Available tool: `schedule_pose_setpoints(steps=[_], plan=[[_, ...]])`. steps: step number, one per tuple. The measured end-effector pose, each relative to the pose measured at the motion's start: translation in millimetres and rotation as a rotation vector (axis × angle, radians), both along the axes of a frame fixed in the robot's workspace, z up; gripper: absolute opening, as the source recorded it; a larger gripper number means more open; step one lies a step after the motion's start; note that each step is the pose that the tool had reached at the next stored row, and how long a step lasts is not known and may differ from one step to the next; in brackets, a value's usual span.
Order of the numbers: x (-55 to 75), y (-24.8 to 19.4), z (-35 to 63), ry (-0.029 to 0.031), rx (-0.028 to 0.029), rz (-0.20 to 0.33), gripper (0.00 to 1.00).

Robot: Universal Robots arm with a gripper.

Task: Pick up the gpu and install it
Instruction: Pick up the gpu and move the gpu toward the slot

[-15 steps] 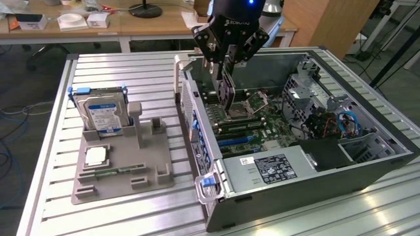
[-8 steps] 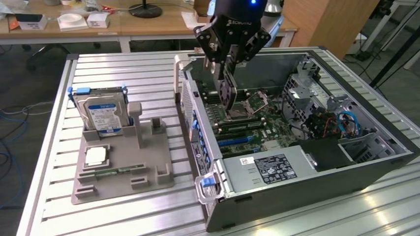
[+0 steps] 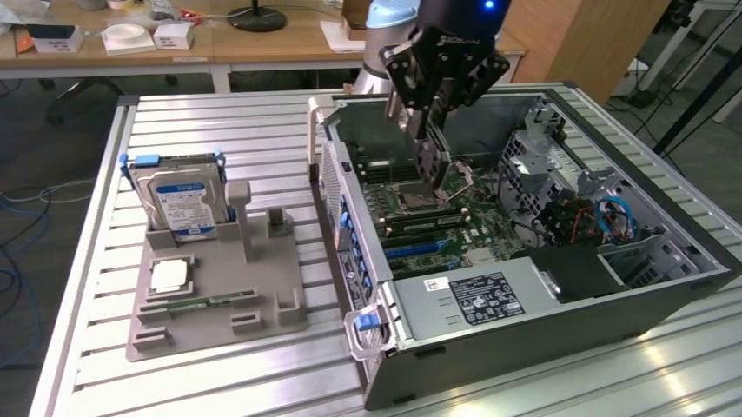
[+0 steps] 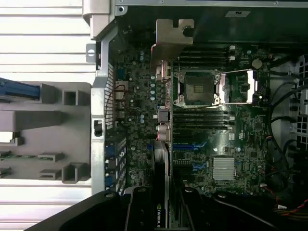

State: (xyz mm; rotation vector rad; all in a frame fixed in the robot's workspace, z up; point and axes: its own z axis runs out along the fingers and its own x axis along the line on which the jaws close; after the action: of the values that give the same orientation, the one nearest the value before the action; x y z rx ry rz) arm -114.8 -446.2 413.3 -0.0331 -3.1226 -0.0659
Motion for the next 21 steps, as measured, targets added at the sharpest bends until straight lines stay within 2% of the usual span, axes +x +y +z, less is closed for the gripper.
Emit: schedule_pose_setpoints(steps=[15,21], plan=[[68.0,0.0,0.0,0.0003,-0.0001,0.004,0.26],[87.0,-0.1,0.1,0.0004,-0.0002,0.004,0.26]])
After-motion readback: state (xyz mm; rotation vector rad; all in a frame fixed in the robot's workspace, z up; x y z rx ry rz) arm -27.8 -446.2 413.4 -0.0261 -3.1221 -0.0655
